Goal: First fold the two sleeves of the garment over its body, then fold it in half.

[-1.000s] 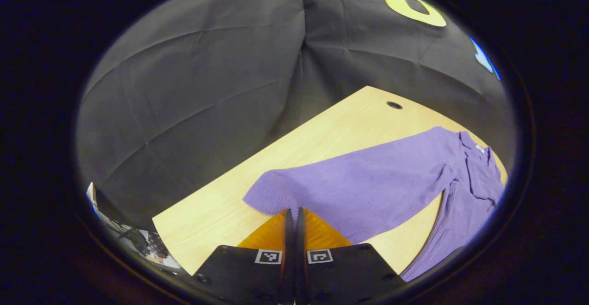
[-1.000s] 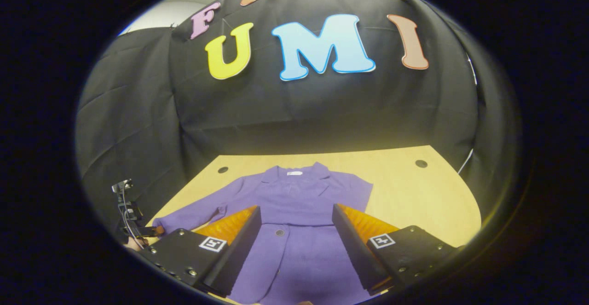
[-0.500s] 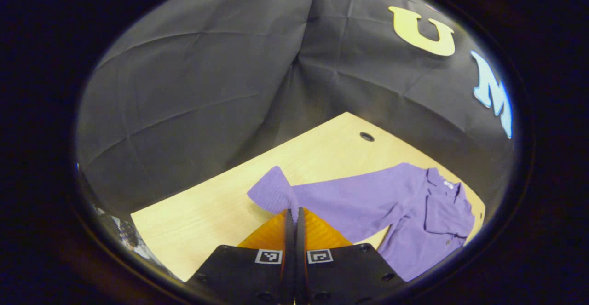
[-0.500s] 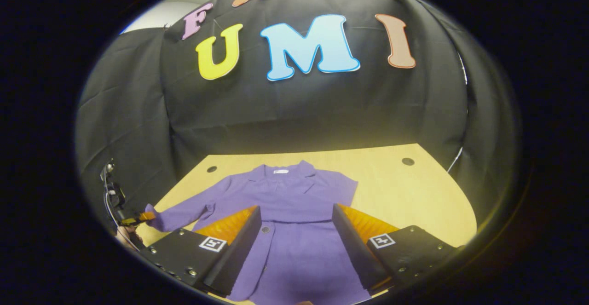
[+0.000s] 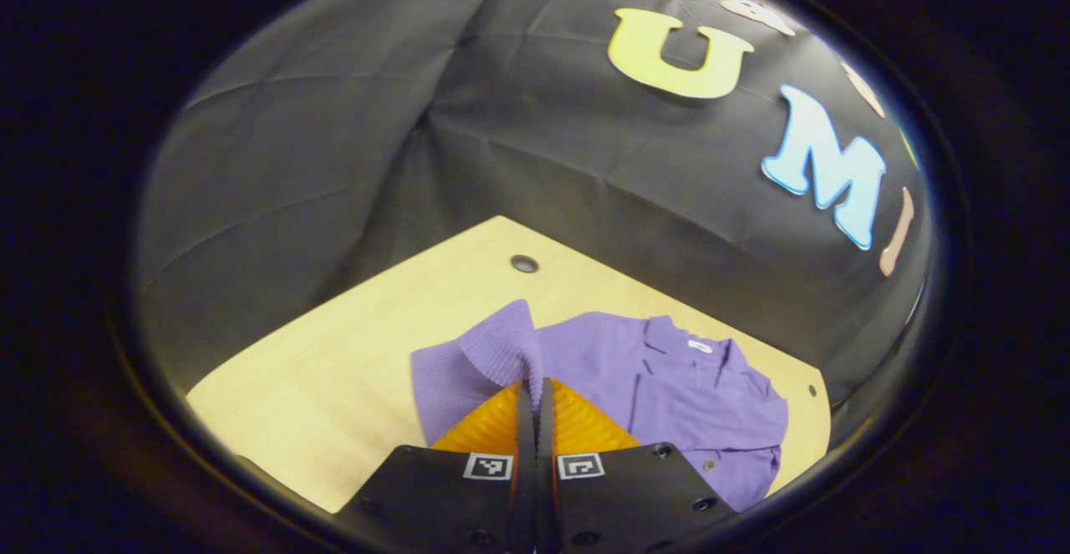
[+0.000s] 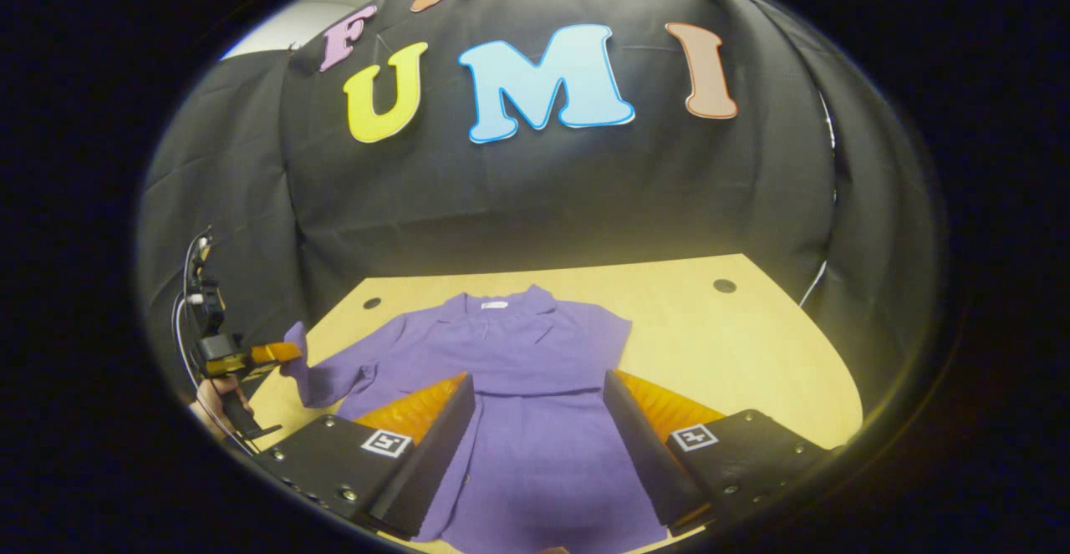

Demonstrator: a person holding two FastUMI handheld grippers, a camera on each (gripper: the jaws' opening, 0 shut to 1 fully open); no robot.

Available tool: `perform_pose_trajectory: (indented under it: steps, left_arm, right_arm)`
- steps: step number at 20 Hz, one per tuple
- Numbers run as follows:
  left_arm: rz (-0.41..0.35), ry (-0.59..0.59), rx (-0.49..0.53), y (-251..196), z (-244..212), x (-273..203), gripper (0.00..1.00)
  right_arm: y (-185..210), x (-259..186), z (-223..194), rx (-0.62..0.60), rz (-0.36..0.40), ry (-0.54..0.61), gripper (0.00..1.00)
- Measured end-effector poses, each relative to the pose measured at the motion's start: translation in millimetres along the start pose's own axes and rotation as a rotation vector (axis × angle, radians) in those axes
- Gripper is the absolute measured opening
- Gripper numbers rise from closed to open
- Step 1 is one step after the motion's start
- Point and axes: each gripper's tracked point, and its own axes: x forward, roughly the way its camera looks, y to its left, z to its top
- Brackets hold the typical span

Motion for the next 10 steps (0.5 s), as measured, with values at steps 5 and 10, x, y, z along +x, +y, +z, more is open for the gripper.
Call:
perform_pose_trajectory:
  steps: [5, 10]
  left_arm:
    - [-0.134, 0.033, 0.067, -76, -12, 13, 0.05]
    - [-0.236, 0.069, 0.134, -137, -27, 20, 0.06]
  right_arm:
    - [-19, -8, -7, 0.014, -0.048, 0.005, 1.00]
    - [-37, -18, -18, 0.038, -0.095, 0.011, 0.97]
